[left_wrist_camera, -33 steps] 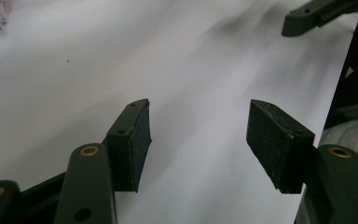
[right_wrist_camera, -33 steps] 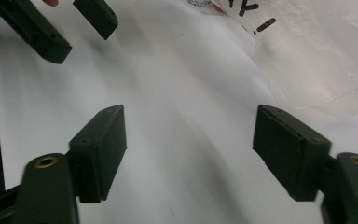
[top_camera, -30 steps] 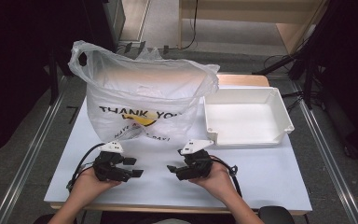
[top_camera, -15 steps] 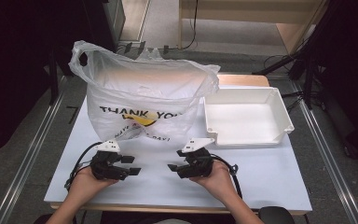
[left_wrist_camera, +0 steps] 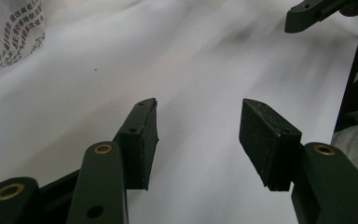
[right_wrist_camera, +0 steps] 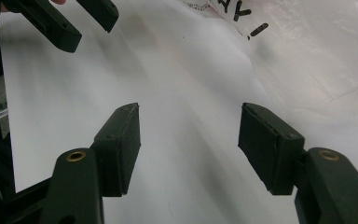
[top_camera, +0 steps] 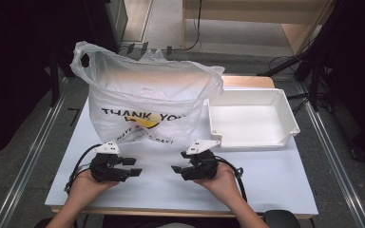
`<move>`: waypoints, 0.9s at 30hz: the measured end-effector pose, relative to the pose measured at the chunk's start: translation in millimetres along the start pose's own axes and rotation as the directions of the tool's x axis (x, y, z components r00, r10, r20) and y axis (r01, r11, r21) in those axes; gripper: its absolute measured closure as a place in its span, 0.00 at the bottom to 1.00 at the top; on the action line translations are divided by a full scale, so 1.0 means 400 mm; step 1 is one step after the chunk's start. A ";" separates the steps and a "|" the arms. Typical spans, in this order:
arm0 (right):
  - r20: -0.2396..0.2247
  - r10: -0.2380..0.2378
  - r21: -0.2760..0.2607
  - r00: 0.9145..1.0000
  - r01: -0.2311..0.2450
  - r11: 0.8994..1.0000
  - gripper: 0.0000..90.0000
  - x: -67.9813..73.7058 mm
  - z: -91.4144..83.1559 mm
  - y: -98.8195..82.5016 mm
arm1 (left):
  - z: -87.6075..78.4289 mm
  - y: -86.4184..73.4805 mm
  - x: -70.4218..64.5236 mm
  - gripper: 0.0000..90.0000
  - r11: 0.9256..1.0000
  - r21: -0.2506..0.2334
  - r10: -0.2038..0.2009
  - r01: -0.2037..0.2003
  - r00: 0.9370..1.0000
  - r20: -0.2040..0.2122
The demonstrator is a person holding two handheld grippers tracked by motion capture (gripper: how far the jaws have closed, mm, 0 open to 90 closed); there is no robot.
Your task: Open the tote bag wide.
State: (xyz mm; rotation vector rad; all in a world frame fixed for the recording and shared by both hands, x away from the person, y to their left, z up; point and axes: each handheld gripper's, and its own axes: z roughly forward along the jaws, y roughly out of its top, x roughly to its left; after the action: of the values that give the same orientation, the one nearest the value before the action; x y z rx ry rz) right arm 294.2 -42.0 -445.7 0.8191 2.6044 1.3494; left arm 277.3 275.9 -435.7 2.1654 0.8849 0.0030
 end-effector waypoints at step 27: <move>-0.058 -0.008 -0.053 0.998 0.005 0.999 0.54 -0.029 -0.142 0.143 | -0.207 0.183 -0.045 0.65 0.996 -0.084 0.022 -0.021 1.000 0.001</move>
State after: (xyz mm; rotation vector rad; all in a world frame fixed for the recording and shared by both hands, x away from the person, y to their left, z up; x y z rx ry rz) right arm 309.8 -62.8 -368.3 0.7752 2.5997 1.4551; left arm 284.3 287.0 -324.3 2.0958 0.8456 0.0483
